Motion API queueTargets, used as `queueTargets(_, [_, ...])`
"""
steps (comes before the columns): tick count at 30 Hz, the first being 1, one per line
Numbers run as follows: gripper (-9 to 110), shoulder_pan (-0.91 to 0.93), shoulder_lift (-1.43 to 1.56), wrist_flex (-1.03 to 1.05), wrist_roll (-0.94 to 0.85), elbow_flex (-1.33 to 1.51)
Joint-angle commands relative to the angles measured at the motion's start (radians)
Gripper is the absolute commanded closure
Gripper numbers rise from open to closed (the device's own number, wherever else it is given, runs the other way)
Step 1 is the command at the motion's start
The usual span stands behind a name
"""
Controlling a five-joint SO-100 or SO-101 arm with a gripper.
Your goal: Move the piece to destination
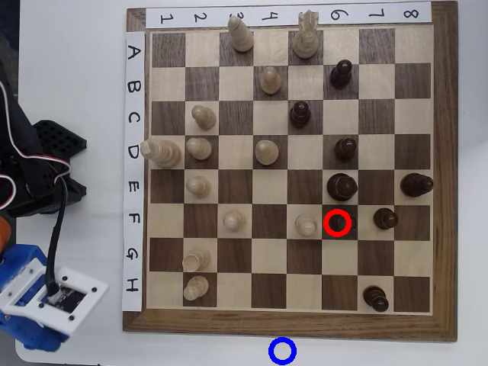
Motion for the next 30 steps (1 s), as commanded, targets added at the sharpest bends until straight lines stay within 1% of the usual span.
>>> queueTargets(1, [101,-0.146,-0.184,-0.101,0.249,-0.396])
queueTargets(6, [101,-0.222,-0.268,-0.095,0.396,-0.514])
queueTargets(9, [101,-0.278,-0.293,-0.046,0.437,-0.571])
queueTargets(13, [101,-0.347,-0.311,-0.034,0.486,-0.617])
queueTargets(16, [101,-0.382,-0.337,-0.017,0.578,-0.675])
queueTargets(21, [101,-0.479,-0.410,0.026,0.612,-0.778])
queueTargets(25, [101,-0.584,-0.465,0.077,0.581,-0.836])
queueTargets(30, [101,-0.666,-0.523,0.170,0.563,-0.879])
